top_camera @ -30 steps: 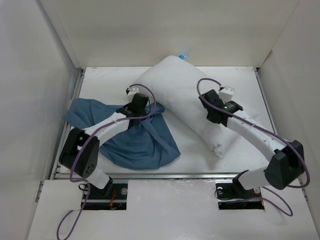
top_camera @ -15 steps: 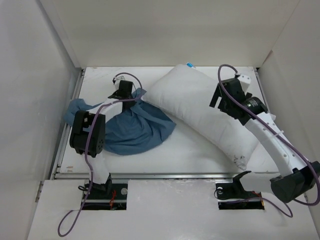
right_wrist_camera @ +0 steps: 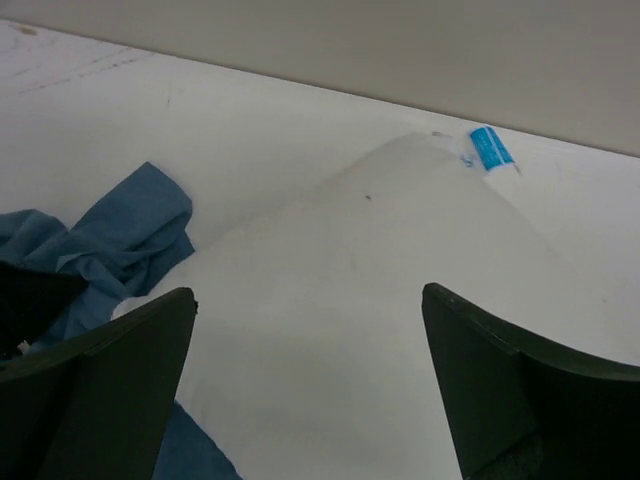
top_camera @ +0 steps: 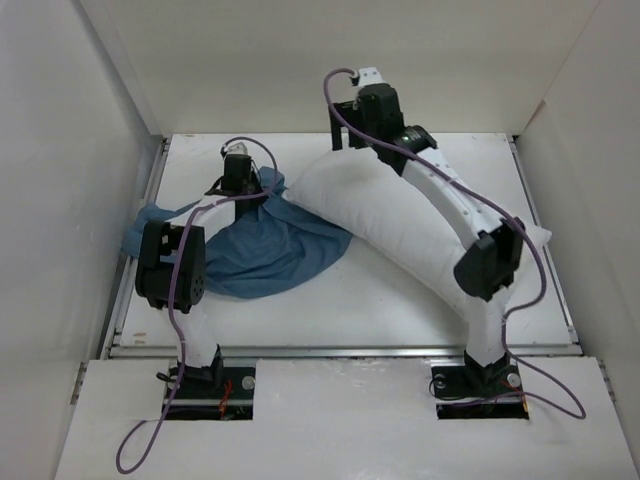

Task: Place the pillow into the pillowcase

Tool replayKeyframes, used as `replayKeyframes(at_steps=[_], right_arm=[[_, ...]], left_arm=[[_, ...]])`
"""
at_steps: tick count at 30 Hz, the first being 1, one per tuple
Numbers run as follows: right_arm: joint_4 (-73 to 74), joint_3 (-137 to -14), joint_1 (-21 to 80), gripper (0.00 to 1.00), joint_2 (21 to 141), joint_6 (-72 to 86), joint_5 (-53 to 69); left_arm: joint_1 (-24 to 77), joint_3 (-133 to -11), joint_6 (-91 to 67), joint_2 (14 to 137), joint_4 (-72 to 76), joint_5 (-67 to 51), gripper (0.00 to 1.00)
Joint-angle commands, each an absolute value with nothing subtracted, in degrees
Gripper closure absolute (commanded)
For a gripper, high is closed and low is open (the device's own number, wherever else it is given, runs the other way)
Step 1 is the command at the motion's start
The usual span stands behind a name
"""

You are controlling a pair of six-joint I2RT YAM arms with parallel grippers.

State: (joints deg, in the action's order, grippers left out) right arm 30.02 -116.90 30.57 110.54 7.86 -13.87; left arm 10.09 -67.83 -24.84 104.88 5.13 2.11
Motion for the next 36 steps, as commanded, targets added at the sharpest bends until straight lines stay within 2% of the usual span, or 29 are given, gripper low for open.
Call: replayKeyframes(at_steps=[1, 3, 7, 8, 9, 10, 11, 13, 14, 18, 21, 26, 30, 36], right_arm=[[31.8, -126.5, 31.6, 0.0, 120.3, 2.4, -10.0], [32.6, -127.4, 31.6, 0.0, 123.4, 2.4, -8.7], [30.4, -118.0, 31.6, 0.0, 127.4, 3.8, -9.5], [29.8, -117.0, 31.6, 0.02, 128.6, 3.8, -9.5], [29.8, -117.0, 30.9, 0.09, 129.9, 3.8, -7.2], [30.3, -118.5, 30.9, 0.26, 131.3, 3.8, -6.1], [30.9, -119.2, 30.3, 0.71, 132.4, 4.6, -5.2], [29.5, -117.6, 29.8, 0.97, 131.8, 6.3, -2.0], [27.2, -114.8, 29.8, 1.0, 127.0, 6.3, -1.5], [11.5, -100.5, 28.7, 1.0, 111.4, 6.9, -0.9], [11.5, -96.3, 28.7, 1.0, 104.3, 6.9, -0.9], [8.5, -88.6, 29.3, 1.0, 96.9, 6.9, 3.0], [6.6, -84.4, 30.1, 1.0, 93.9, 6.9, -2.7], [7.2, -81.9, 26.8, 1.0, 89.4, 6.9, -5.8]], left_arm=[[10.4, -68.0, -23.1, 99.8, 7.3, -0.3, 1.0], [10.4, -68.5, -23.1, 99.2, 6.7, -0.3, 1.0], [11.4, -69.8, -22.0, 99.2, 5.5, -0.3, 1.0], [11.4, -70.3, -22.0, 99.2, 5.5, -0.8, 1.0], [12.0, -71.1, -22.0, 99.2, 5.5, -1.7, 1.0], [12.0, -71.6, -21.4, 99.2, 4.9, -1.8, 1.0], [12.6, -73.0, -21.4, 99.2, 4.1, -1.8, 1.0], [13.2, -75.0, -20.7, 99.2, 2.6, -2.5, 1.0], [14.6, -76.0, -20.0, 99.8, 0.7, -2.5, 1.0], [19.6, -80.8, -17.7, 98.2, -3.2, 1.2, 1.0], [23.6, -80.8, -17.1, 94.2, -4.6, 1.2, 1.0], [27.7, -78.8, -19.0, 87.2, -7.0, 0.5, 1.0], [30.6, -76.8, -20.1, 82.5, -8.3, -0.1, 1.0], [31.3, -71.1, -25.0, 76.8, -12.7, 8.8, 1.0]])
